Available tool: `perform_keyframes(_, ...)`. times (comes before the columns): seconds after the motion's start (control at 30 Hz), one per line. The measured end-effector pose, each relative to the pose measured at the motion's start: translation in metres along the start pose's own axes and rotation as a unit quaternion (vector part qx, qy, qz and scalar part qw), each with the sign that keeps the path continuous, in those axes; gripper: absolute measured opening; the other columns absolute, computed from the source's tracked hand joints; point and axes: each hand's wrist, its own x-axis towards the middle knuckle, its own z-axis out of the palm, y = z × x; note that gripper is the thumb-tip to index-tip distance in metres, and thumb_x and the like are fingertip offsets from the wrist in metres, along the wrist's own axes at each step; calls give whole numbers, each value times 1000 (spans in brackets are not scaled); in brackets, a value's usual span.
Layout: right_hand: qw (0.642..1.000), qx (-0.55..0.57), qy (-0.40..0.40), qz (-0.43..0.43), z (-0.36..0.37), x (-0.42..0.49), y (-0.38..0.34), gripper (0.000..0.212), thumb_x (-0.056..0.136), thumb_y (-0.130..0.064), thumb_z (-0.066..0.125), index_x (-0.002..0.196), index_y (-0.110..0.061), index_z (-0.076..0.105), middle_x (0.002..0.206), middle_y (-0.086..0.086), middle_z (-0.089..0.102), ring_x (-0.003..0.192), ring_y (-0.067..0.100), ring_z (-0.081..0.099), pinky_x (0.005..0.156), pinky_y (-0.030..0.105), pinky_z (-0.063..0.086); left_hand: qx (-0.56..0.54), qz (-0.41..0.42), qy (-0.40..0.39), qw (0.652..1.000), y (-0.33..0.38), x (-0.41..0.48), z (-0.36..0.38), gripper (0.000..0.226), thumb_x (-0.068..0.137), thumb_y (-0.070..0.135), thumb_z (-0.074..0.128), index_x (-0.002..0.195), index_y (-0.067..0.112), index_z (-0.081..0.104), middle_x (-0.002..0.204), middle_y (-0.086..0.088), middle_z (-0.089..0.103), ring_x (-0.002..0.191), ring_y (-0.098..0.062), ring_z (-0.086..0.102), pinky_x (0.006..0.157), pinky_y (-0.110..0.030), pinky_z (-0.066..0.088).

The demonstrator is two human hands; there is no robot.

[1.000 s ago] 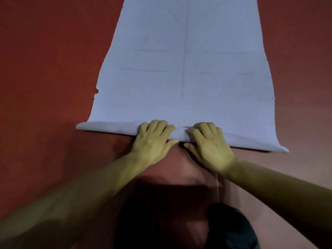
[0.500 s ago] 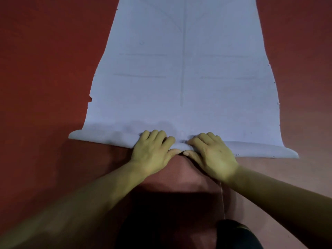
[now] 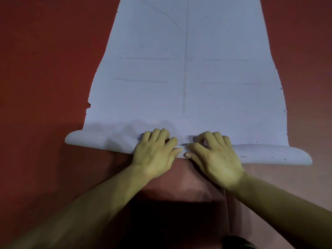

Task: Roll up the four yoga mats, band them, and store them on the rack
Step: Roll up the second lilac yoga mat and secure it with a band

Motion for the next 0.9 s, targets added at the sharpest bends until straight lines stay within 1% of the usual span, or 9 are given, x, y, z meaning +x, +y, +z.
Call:
perform_keyframes(0.07, 999, -26, 17, -25, -1, 2, -3, 18, 96, -32, 64, 107, -23, 74, 98, -1, 62, 83, 26, 55, 79, 38, 35, 3, 1, -3, 1000, -2, 5, 2, 40, 99, 48, 41, 95, 17, 66, 96, -6, 59, 82, -27, 54, 73, -42, 45)
perform_keyframes(0.13, 998, -39, 24, -36, 0, 3, -8, 17, 93, -22, 62, 104, -21, 75, 97, -1, 65, 82, 27, 59, 81, 39, 36, 4, -3, -2, 1000, -5, 10, 3, 43, 100, 50, 40, 102, 15, 66, 99, -6, 60, 83, -27, 55, 74, -42, 47)
perform_keyframes(0.23, 999, -39, 15, -31, 0, 2, -7, 26, 98, -32, 55, 105, -18, 75, 101, 1, 68, 84, 27, 62, 81, 39, 39, -3, -11, 1, 1000, -7, 17, 3, 45, 99, 50, 41, 111, 14, 64, 104, -8, 61, 86, -29, 57, 76, -44, 48)
perform_keyframes(0.3, 998, -41, 3, -50, 1, 3, 0, 33, 99, -41, 55, 111, -18, 76, 104, 0, 69, 86, 26, 64, 79, 38, 43, -2, -10, 7, 1000, -8, 20, 2, 44, 99, 50, 41, 109, 13, 64, 102, -8, 61, 85, -29, 57, 75, -44, 49)
perform_keyframes(0.47, 998, 5, -14, -55, 3, 14, 14, 37, 101, -44, 51, 115, -20, 76, 102, -3, 70, 86, 25, 63, 74, 39, 48, 4, 25, 86, 996, -9, 18, -1, 37, 105, 43, 42, 93, 19, 68, 86, 0, 61, 76, -25, 56, 69, -41, 45)
perform_keyframes(0.57, 998, 26, -15, -46, 3, 18, 18, 41, 101, -47, 49, 115, -19, 76, 99, -2, 69, 85, 26, 62, 71, 40, 50, -42, 8, 90, 995, 1, 10, -2, 35, 103, 49, 47, 101, 25, 72, 93, 5, 64, 82, -24, 57, 73, -41, 43)
perform_keyframes(0.7, 999, 3, -9, -31, 1, 17, 15, 37, 101, -46, 54, 116, -18, 75, 101, 2, 65, 86, 26, 58, 74, 39, 47, -59, -35, 95, 993, 7, 5, 4, 29, 98, 48, 53, 104, 28, 74, 100, 7, 67, 87, -24, 58, 77, -40, 43)
perform_keyframes(0.8, 999, -45, 10, -16, 2, 13, 4, 31, 101, -43, 59, 118, -20, 72, 104, 1, 65, 88, 28, 58, 80, 40, 44, -66, -22, 98, 993, 2, 11, 9, 27, 99, 47, 54, 102, 29, 74, 96, 7, 66, 83, -24, 58, 74, -40, 44)
perform_keyframes(0.9, 999, -39, 23, 4, 3, 6, -1, 28, 99, -39, 64, 118, -20, 72, 108, 0, 65, 93, 28, 59, 86, 42, 44, -65, -16, 94, 993, -2, 16, 12, 28, 101, 47, 52, 98, 28, 73, 93, 7, 64, 81, -24, 58, 72, -41, 44)
